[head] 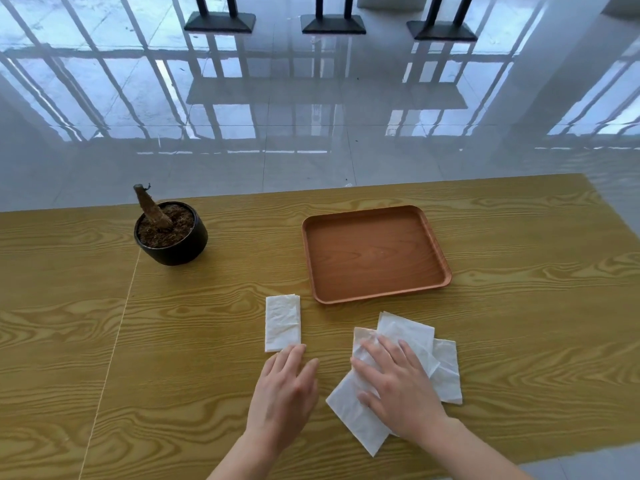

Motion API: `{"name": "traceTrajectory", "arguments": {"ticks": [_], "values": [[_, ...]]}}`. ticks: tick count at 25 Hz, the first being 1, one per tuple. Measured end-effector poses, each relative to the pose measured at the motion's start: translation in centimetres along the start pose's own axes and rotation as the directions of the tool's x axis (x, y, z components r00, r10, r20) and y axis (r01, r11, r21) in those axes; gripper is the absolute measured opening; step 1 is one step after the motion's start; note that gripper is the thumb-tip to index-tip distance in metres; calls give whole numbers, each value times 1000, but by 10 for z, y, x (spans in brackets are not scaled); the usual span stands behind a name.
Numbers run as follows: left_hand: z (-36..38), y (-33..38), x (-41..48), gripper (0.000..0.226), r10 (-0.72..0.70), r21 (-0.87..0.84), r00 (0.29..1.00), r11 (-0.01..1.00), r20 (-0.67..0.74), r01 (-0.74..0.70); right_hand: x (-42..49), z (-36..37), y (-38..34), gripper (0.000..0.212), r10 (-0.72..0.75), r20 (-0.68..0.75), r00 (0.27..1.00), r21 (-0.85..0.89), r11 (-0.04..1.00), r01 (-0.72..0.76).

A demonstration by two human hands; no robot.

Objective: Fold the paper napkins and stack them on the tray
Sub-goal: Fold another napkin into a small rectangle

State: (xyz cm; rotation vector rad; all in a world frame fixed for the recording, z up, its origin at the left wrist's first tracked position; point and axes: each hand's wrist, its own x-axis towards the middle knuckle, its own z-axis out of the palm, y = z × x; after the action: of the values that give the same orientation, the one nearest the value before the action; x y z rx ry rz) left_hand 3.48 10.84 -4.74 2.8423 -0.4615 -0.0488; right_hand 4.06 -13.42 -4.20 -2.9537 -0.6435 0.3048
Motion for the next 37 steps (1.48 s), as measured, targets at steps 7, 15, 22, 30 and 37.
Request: {"name": "traceTrajectory", "arguments": {"ticks": [7, 15, 22, 30, 37], "values": [[27, 19, 2, 52, -19, 77, 999, 997, 32, 17, -29, -4, 81, 56, 249, 9, 969, 11, 968, -249], [38, 14, 0, 54, -12, 50, 1000, 999, 27, 11, -43, -19, 147, 62, 431, 20, 902, 111, 896, -431], [37, 19, -1, 65, -56, -7, 998, 998, 30, 56, -40, -24, 138, 53, 224, -122, 967, 129, 970, -208], [35, 20, -2, 62, -55, 2, 997, 998, 57, 55, -19, -32, 152, 35, 101, 9, 995, 44, 994, -101], [32, 21, -3, 65, -61, 21, 997, 998, 55, 60, -23, -54, 154, 12, 197, -6, 980, 315, 931, -185]]}}
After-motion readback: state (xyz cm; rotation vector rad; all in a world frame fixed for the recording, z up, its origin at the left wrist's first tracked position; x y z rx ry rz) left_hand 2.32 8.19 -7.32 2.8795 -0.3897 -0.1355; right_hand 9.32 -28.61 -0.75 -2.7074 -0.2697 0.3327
